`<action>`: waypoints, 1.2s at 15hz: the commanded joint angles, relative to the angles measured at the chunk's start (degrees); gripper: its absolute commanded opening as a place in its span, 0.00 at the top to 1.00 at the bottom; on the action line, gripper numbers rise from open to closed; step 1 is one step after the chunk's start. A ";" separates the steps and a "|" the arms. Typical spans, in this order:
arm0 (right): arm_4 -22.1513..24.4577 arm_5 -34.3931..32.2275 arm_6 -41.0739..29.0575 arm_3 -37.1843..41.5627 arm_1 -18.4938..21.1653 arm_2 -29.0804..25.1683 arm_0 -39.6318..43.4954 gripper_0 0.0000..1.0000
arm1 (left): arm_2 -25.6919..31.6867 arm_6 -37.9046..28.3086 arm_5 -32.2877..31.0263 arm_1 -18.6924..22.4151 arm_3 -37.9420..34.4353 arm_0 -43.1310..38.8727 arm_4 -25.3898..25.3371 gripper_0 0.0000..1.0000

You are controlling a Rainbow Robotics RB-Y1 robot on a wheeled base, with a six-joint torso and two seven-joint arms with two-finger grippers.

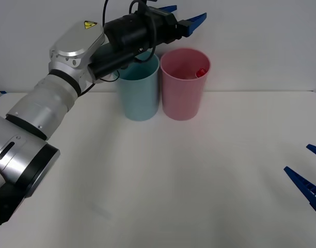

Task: Grasp the object on the table and drop it into the matching bin: aluminum can to the light blue bin, PET bottle to the pink bin.

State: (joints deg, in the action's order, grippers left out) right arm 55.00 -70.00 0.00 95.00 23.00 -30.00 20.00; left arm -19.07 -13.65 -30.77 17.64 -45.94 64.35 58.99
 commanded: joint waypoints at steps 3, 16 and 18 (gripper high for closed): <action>0.00 0.00 0.00 0.00 0.00 0.00 0.00 0.00 | 0.08 0.55 -0.07 6.44 -13.73 -11.09 -5.11 0.00; 0.00 0.00 0.00 0.00 0.00 0.00 0.00 0.00 | 29.62 2.31 -19.41 17.43 -42.12 -49.23 -1.42 0.00; 0.00 0.00 0.00 0.00 0.00 0.00 0.00 0.00 | 35.15 2.22 -23.28 17.43 -44.50 -53.36 0.60 0.00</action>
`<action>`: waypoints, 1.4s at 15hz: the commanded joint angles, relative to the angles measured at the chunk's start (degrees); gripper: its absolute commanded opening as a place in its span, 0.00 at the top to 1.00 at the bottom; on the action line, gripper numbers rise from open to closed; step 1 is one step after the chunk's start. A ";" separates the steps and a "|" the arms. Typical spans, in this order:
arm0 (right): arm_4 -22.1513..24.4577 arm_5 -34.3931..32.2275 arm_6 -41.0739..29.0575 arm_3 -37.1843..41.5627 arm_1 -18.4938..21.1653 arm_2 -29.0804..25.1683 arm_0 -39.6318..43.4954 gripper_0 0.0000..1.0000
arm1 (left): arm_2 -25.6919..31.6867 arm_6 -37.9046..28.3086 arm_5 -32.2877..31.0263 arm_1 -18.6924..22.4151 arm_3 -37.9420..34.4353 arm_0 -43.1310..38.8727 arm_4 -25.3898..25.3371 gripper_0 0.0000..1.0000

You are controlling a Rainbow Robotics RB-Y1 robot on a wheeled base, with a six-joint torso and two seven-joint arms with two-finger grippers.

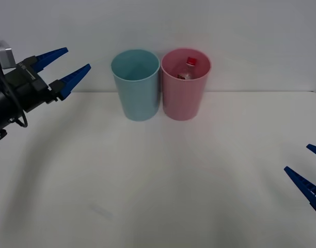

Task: Grasp the object on the table and drop it into the matching bin: aluminum can to the light blue bin, PET bottle to the pink bin.

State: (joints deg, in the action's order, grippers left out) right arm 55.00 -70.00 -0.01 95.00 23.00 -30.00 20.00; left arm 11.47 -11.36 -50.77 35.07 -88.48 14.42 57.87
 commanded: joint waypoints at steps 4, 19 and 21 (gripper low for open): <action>0.00 0.00 0.01 0.00 0.00 0.00 0.00 0.00 | 13.23 0.11 -11.46 0.00 -3.28 -8.44 3.39 0.00; 0.00 0.00 0.01 0.00 0.00 0.00 0.00 0.00 | 23.08 3.10 -13.39 0.08 -12.25 -29.01 2.51 0.00; 0.00 0.00 0.01 0.00 0.00 0.00 0.00 0.00 | 23.43 3.10 -13.48 0.08 -12.25 -30.15 2.42 0.00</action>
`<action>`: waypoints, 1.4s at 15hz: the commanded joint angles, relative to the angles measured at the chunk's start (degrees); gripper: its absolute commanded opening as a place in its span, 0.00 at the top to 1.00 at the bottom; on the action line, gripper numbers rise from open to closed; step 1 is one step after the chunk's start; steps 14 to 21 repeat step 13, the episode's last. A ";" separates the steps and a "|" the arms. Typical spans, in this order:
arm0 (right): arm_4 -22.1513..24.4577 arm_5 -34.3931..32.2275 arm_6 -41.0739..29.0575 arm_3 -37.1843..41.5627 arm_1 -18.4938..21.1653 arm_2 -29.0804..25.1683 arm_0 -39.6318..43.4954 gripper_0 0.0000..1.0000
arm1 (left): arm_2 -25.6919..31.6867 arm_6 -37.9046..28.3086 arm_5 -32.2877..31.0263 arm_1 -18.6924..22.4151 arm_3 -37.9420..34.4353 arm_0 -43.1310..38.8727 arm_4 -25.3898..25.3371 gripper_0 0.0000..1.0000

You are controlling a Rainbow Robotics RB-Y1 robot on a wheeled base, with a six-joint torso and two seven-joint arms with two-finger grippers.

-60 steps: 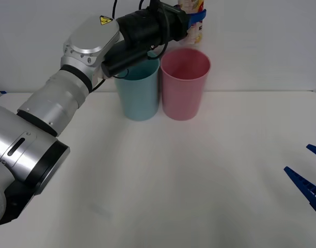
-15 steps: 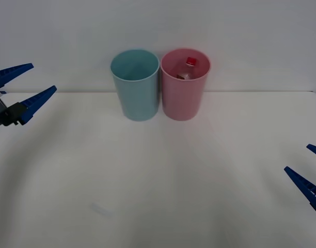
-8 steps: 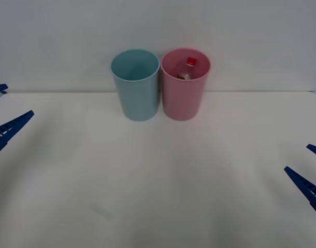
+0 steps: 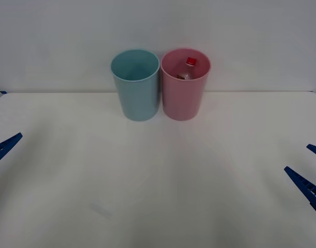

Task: Grasp the object on the table and drop it into the matching bin: aluminum can to the light blue bin, PET bottle to the pink bin.

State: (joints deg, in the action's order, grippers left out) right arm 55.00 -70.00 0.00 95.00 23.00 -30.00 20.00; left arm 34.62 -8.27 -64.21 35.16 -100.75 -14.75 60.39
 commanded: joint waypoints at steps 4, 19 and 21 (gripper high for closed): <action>0.00 0.00 0.00 0.00 0.00 0.00 0.00 0.00 | 0.27 0.01 0.93 -0.01 0.02 -2.39 -0.01 0.00; 0.00 0.00 0.00 0.00 0.00 0.00 0.00 0.00 | -1.22 -0.43 1.02 -0.01 0.02 -4.14 -0.09 0.00; 0.00 0.00 0.00 0.00 0.00 0.00 0.00 0.00 | -1.22 -0.43 1.02 -0.01 0.02 -4.14 -0.09 0.00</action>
